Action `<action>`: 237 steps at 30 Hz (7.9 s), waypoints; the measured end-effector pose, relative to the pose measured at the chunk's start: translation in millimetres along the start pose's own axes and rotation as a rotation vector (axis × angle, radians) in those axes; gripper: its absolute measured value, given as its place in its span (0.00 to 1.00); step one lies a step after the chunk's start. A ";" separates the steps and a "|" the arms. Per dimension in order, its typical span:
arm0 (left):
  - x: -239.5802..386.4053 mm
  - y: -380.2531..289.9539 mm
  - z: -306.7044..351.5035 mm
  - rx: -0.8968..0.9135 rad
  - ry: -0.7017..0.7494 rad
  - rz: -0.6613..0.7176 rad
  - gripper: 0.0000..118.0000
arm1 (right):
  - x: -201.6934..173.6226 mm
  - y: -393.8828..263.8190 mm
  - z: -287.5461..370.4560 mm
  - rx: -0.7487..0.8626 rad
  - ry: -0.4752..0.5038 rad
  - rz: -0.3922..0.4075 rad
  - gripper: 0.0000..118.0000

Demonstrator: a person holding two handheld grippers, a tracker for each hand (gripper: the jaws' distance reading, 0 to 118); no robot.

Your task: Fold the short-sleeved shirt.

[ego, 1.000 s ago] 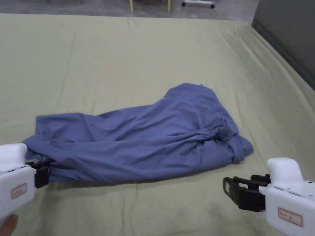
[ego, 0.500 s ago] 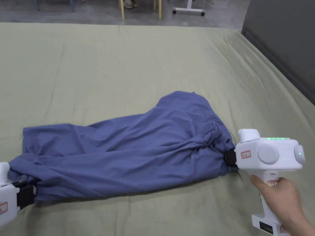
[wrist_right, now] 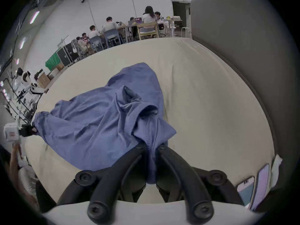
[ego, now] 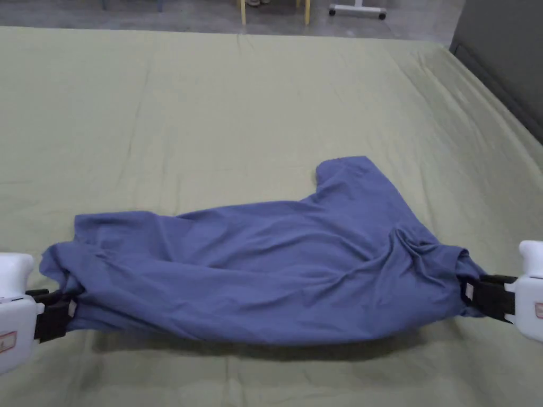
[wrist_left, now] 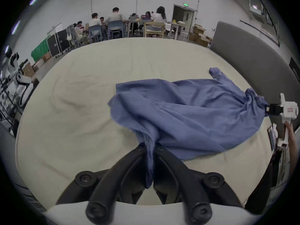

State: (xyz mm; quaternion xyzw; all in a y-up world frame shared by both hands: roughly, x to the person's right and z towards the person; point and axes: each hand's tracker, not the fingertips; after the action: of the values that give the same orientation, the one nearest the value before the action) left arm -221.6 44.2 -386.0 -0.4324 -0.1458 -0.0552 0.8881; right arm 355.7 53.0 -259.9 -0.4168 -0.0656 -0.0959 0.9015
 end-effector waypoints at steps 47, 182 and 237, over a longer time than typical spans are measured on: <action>-59.1 124.6 -128.2 -0.149 0.072 0.262 0.83 | -85.7 -37.8 64.7 0.082 0.093 0.128 0.02; -113.6 -60.2 33.9 0.026 -0.152 0.583 0.10 | -99.5 -48.3 83.5 0.121 0.065 0.131 0.02; 209.2 19.5 -23.9 -0.139 -0.570 0.102 0.00 | -44.4 -50.8 96.6 0.122 0.013 0.062 0.02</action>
State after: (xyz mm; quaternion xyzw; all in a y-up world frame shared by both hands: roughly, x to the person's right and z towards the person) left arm -13.2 43.5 -350.4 -0.4970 -0.3634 0.1031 0.7812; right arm 297.3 99.8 -169.0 -0.3622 -0.0525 -0.0664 0.9282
